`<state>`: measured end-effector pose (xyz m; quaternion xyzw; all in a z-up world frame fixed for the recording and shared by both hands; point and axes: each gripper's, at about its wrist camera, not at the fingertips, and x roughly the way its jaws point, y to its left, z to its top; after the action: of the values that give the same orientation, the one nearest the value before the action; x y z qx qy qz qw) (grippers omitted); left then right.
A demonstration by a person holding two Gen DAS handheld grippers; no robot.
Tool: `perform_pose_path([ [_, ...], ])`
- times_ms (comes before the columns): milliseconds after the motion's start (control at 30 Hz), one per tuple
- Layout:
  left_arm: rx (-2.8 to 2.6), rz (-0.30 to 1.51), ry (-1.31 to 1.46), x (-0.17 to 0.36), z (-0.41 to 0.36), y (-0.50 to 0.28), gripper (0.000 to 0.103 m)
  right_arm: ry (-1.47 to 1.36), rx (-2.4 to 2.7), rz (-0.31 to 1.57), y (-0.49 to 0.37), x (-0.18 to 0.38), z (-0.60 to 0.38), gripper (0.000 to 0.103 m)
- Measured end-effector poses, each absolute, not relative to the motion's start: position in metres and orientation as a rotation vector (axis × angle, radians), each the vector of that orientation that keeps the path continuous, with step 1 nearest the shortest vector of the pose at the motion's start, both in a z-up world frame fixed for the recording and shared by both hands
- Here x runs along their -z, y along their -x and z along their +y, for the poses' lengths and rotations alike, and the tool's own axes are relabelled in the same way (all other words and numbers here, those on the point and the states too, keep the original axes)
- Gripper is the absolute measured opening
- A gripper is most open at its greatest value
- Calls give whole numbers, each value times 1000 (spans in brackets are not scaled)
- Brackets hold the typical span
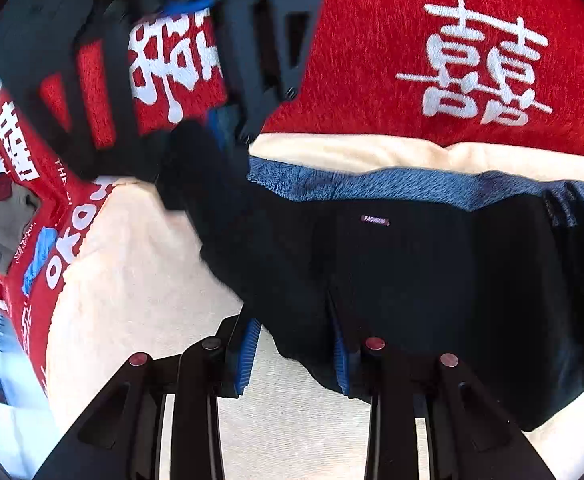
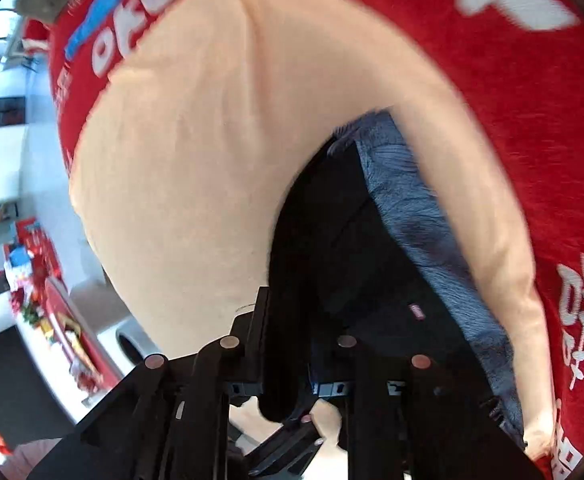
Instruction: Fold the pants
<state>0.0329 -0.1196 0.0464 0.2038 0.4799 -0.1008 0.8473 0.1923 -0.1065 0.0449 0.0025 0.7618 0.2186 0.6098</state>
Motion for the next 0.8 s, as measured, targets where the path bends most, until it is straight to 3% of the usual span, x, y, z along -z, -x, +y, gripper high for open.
perform_pose_path([
  [333,424,858,-427,-135,-185,13,34,-623,-528,1332,-92,-148,-286,12],
  [500,579,863,-436,-161,-250,52,34,-760,-445,1167,-11,-178,-379,12],
  [633,702,904,-483,-151,-314,89,34,-832,-339,1072,66,-177,-449,12],
  [800,777,965,-600,-105,-375,133,34,-983,-185,1075,139,-112,-520,12],
])
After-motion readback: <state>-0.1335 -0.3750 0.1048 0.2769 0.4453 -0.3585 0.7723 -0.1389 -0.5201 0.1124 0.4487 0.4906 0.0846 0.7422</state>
